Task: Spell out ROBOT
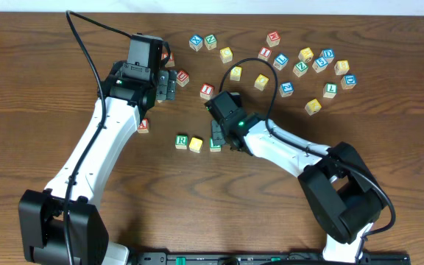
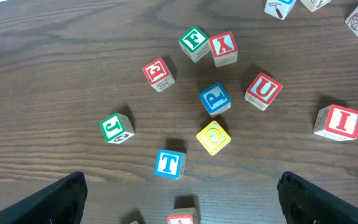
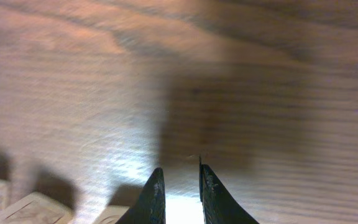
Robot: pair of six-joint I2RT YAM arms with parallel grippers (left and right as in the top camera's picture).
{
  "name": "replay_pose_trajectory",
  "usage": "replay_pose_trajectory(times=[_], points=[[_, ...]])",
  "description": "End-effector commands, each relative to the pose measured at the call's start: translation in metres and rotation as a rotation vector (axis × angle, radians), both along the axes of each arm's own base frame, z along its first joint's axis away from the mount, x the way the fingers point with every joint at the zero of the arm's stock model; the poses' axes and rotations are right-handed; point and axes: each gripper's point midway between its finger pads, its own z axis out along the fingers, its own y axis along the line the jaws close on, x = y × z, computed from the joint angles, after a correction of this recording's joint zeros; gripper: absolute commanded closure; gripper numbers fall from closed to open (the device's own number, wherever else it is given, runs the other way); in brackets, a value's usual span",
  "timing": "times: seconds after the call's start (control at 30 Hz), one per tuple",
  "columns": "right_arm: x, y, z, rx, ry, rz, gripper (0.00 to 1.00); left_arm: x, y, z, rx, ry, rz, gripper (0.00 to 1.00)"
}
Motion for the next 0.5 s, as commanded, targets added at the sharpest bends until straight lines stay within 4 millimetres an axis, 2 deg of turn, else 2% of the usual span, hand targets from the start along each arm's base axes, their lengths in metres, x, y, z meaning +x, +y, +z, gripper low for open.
replay_pose_trajectory(times=[0.0, 0.27, 0.47], points=[[0.013, -0.013, 0.000, -0.026, -0.019, -0.039, 0.86, 0.002, 0.005, 0.018, 0.005, -0.040, 0.009, 0.04], [0.023, -0.024, 0.002, -0.037, -0.033, -0.036, 0.86, 0.002, 0.004, 0.018, 0.004, -0.040, 0.009, 0.04], [0.033, -0.027, 0.006, -0.041, -0.061, -0.016, 0.80, 0.002, 0.004, 0.018, 0.004, -0.040, 0.009, 0.04]])
